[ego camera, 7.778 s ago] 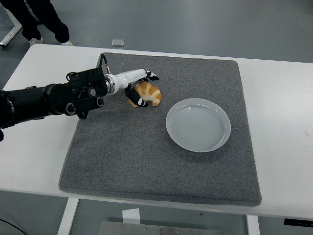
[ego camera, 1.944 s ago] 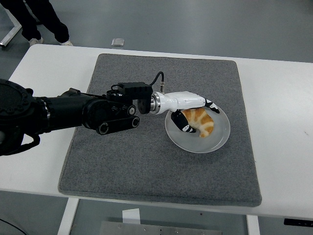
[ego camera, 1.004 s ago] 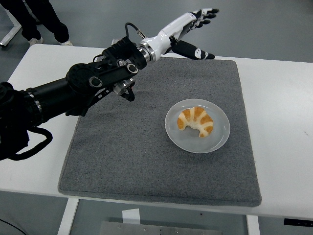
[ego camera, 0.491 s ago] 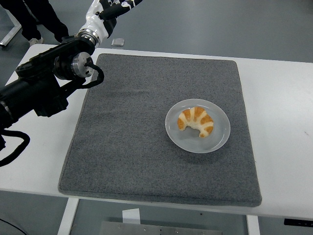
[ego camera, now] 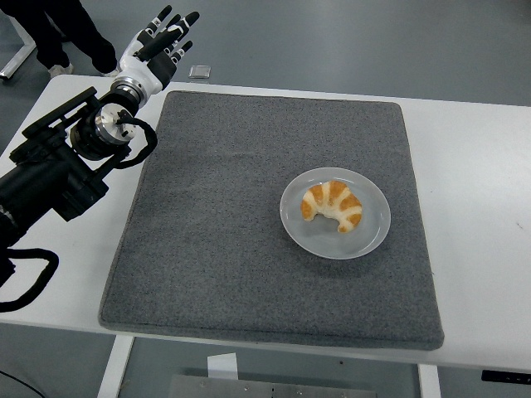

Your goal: Place the bread on the plate

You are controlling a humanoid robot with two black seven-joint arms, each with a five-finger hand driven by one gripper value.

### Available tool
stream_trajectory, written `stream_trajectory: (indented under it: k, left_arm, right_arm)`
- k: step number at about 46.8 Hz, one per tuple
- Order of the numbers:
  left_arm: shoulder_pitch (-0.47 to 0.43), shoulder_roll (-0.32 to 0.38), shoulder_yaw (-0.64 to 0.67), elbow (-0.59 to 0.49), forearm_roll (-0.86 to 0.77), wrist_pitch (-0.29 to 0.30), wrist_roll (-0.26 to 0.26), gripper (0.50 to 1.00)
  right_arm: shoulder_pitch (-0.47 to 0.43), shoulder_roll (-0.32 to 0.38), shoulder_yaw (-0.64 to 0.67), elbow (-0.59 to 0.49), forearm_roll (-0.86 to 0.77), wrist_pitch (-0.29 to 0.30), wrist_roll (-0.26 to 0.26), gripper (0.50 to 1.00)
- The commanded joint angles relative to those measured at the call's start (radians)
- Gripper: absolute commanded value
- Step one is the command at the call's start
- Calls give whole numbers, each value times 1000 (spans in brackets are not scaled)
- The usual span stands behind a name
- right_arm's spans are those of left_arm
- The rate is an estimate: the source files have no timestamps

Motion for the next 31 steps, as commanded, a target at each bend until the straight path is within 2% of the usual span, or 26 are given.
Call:
stream_trajectory:
  k: [1,14,31]
  left_arm:
    - [5,-1,-6,38,-26,-20,0,1000]
    - [14,-2,-6,127,-95,-149,-5,1000]
    - [33,-7,-6,127,-101,-173,-14,1000]
  right_arm:
    - [-1,0,1,-3,0,-2,0,952]
    - [-1,0,2,-1,2,0,0,952]
    - [-2,0,4,-3,15,-11,1,952]
